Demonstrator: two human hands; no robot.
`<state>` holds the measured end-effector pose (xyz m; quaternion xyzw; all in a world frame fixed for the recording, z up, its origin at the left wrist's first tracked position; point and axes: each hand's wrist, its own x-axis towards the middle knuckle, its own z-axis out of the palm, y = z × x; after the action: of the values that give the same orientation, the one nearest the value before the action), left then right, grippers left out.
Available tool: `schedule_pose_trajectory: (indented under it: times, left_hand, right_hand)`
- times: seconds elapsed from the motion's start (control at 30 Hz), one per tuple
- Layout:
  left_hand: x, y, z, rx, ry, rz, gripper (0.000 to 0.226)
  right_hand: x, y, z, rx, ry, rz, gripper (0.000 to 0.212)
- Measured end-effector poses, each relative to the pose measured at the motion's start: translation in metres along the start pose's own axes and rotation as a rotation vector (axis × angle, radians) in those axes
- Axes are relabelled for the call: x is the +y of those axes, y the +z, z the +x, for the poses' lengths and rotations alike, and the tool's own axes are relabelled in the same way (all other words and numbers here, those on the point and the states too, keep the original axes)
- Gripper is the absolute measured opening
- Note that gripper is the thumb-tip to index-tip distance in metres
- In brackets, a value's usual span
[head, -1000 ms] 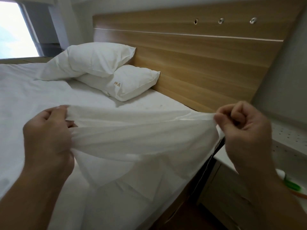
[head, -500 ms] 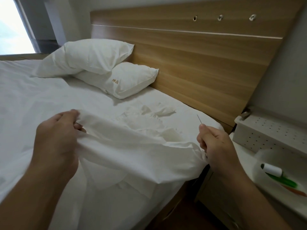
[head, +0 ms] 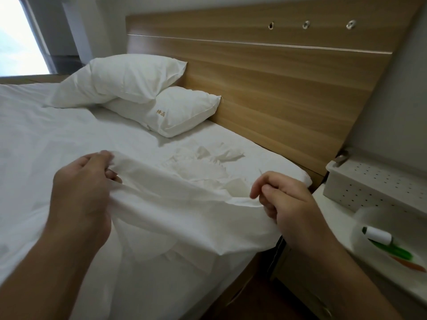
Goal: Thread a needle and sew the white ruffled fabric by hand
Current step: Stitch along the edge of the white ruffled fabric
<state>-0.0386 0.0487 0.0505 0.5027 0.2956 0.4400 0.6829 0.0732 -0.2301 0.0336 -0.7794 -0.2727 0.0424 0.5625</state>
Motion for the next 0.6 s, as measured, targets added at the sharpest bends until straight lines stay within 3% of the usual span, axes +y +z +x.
schedule_pose_trajectory:
  times: [0.1,0.17,0.3,0.43,0.6]
  left_hand:
    - [0.000,0.000,0.000,0.000,-0.001,-0.016,0.044]
    - [0.001,0.000,0.000,-0.006,-0.011,-0.026,0.045]
    - [0.003,0.001,-0.002,-0.006,-0.015,-0.031,0.038]
    - [0.004,0.000,-0.004,0.008,-0.008,-0.009,0.039]
    - [0.003,-0.001,-0.004,-0.001,0.036,0.054,0.026]
  right_hand:
    - [0.000,0.010,-0.003,-0.006,-0.032,-0.106,0.027]
    - [-0.003,0.018,-0.006,-0.031,-0.091,-0.270,0.008]
    - [0.004,0.034,-0.007,-0.024,-0.134,-0.560,0.025]
    - [0.013,0.034,0.000,0.069,-0.138,-0.588,0.009]
    - [0.014,0.034,-0.003,0.011,-0.132,-0.610,0.034]
